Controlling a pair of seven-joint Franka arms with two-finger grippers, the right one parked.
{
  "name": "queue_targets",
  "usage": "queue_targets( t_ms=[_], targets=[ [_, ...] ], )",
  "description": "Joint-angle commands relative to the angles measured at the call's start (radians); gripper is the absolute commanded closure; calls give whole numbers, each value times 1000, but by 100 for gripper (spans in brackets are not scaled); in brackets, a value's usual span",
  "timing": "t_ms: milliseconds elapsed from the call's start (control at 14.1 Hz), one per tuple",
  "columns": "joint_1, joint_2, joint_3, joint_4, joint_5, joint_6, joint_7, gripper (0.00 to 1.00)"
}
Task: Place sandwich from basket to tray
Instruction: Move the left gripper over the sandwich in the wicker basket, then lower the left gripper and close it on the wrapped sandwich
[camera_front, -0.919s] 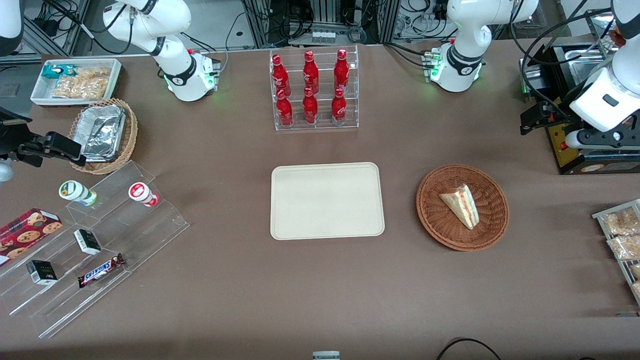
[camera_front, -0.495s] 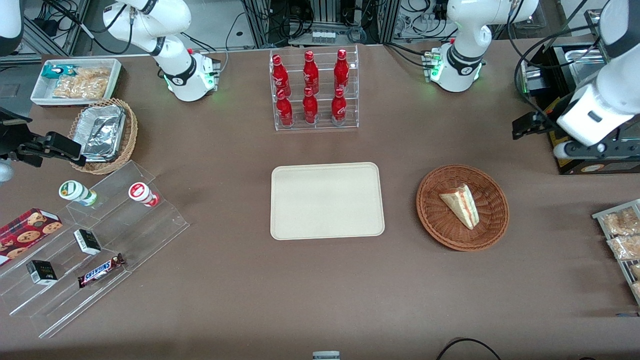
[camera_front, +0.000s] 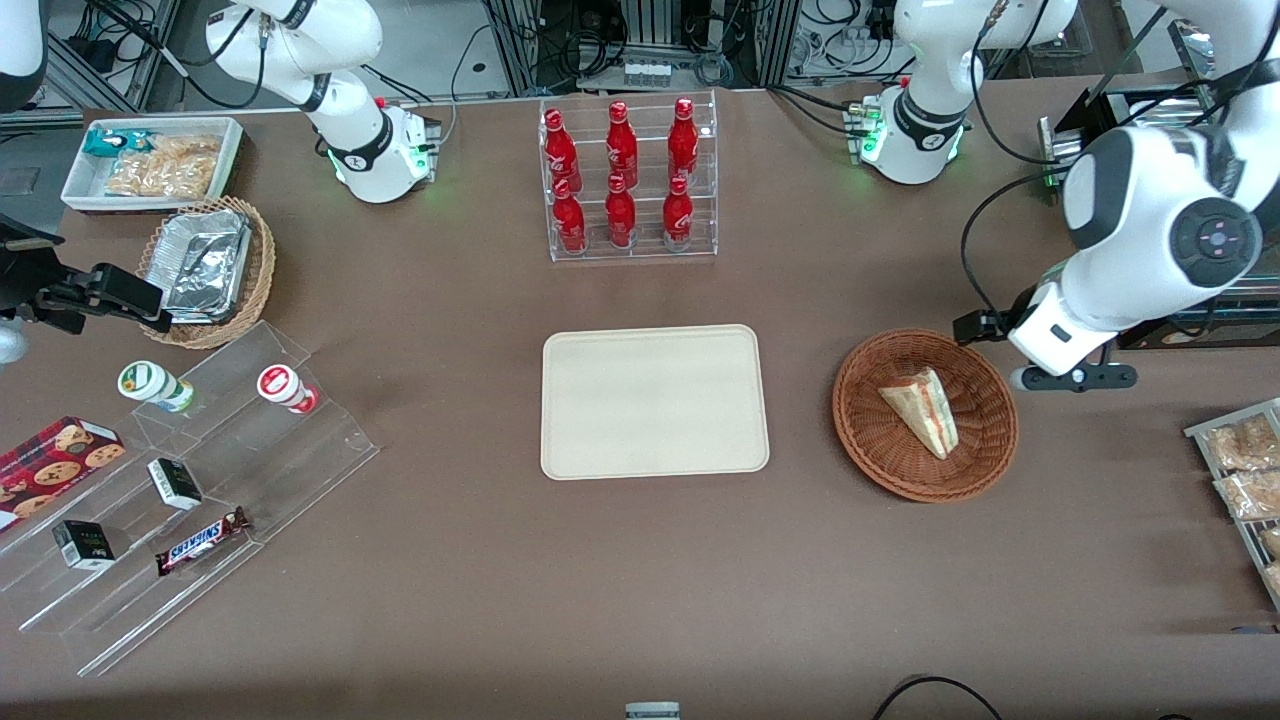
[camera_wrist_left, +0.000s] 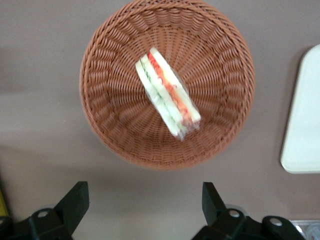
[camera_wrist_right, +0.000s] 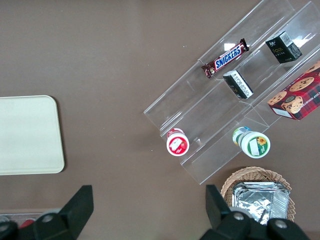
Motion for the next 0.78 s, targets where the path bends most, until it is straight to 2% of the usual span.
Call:
queue_targets(
  t_ms=[0, 212, 424, 707],
  targets=[
    [-32, -40, -1, -151, 15, 178, -156, 0],
    [-69, -10, -1, -179, 15, 287, -456, 0],
    [-78, 35, -1, -193, 15, 382, -634, 0],
    [-77, 115, 2, -187, 14, 420, -665, 0]
  ],
)
